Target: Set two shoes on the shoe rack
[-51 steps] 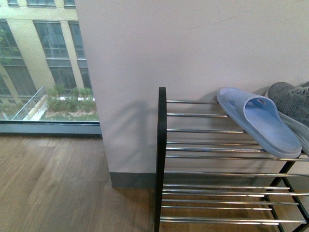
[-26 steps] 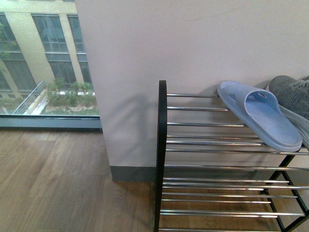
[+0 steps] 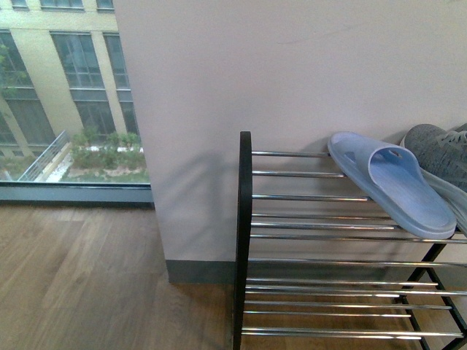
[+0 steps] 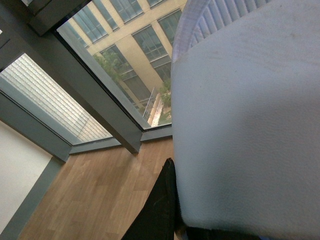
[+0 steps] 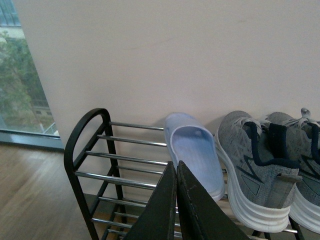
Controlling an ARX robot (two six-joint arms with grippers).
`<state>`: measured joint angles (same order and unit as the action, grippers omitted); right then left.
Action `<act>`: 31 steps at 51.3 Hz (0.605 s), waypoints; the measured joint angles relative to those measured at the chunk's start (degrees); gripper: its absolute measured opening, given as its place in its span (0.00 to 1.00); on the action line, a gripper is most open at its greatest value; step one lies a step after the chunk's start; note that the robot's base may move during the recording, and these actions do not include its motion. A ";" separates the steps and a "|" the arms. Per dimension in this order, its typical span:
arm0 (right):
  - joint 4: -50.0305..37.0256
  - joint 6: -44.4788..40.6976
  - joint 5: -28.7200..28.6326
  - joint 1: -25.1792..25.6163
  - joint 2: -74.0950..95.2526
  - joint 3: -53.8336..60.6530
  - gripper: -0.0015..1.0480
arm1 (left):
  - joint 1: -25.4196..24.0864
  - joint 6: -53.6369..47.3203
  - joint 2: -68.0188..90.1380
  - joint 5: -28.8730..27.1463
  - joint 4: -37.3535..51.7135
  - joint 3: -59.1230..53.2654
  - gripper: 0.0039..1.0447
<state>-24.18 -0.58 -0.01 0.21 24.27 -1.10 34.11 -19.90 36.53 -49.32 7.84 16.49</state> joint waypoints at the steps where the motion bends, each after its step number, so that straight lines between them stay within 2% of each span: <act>1: 0.55 0.00 0.00 0.00 -0.57 0.00 0.02 | 0.00 0.02 0.00 0.00 0.00 0.00 0.02; 31: 12.28 0.00 0.00 0.00 -12.50 0.00 0.02 | 0.00 0.00 0.00 0.00 0.00 0.00 0.02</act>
<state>-11.90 -0.58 -0.01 0.21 11.77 -1.10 34.11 -19.90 36.53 -49.32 7.84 16.49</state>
